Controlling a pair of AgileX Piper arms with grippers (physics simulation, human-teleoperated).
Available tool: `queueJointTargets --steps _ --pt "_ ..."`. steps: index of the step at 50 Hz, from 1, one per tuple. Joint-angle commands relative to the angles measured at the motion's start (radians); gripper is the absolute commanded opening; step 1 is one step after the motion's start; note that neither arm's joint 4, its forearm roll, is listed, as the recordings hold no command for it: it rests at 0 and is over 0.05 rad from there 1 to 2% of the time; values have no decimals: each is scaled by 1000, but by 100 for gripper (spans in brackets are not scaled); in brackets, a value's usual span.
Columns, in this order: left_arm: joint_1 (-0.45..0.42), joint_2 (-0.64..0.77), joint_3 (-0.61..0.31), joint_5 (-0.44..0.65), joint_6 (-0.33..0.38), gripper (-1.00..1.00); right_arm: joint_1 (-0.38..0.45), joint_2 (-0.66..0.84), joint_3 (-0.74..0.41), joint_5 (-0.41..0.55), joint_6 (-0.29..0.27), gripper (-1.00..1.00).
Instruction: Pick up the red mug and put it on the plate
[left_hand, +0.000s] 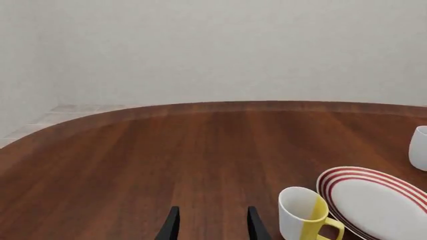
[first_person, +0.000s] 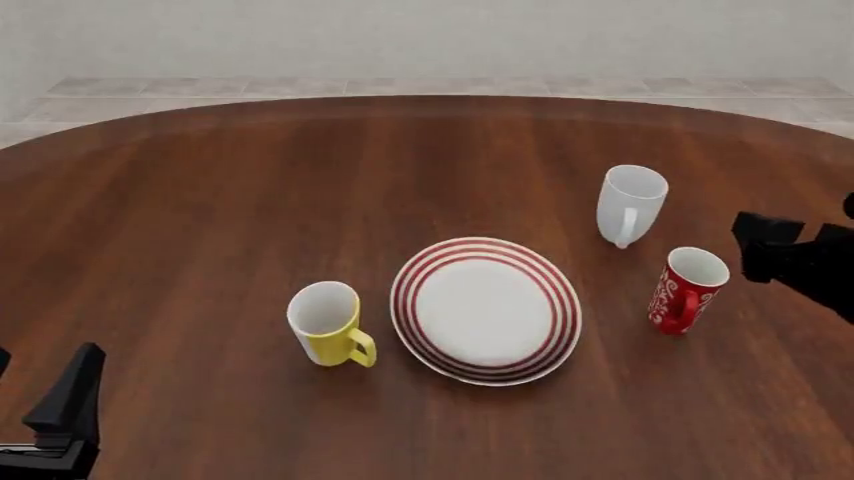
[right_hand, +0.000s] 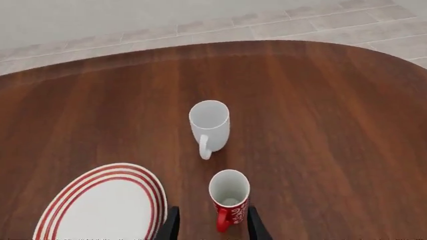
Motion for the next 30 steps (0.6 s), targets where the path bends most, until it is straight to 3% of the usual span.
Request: queueJointTargets --steps 1,30 --pt "0 0 1 -1 -1 100 -10 49 17 -30 9 100" --pt "3 -1 3 -7 -4 100 -31 195 61 -165 -7 100"
